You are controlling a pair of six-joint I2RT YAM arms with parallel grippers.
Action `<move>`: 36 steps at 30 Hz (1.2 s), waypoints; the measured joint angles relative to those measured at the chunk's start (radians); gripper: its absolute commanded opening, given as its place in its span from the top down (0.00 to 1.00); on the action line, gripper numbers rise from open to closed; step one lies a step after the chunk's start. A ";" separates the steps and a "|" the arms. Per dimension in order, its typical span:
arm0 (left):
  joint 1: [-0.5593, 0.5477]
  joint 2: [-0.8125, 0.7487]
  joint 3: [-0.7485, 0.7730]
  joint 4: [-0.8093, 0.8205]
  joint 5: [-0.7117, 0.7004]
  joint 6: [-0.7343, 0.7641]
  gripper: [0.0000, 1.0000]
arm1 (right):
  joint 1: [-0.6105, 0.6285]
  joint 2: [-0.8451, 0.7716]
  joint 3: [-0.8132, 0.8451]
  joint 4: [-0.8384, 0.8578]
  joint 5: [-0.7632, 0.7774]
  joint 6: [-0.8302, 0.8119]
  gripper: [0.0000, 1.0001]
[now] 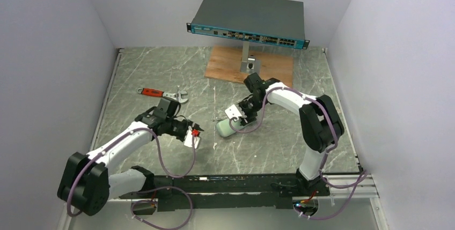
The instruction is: Open the umbrella
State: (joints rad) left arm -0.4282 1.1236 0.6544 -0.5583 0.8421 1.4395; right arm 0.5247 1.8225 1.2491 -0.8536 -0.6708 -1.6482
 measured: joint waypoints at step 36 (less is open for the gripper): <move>-0.088 0.533 0.207 0.371 -0.098 0.233 0.60 | 0.007 -0.063 -0.092 0.114 0.015 -0.005 0.88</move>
State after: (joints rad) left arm -0.5159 1.6566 0.8616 -0.1875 0.7444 1.6730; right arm 0.5320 1.7592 1.1572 -0.7399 -0.6559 -1.6535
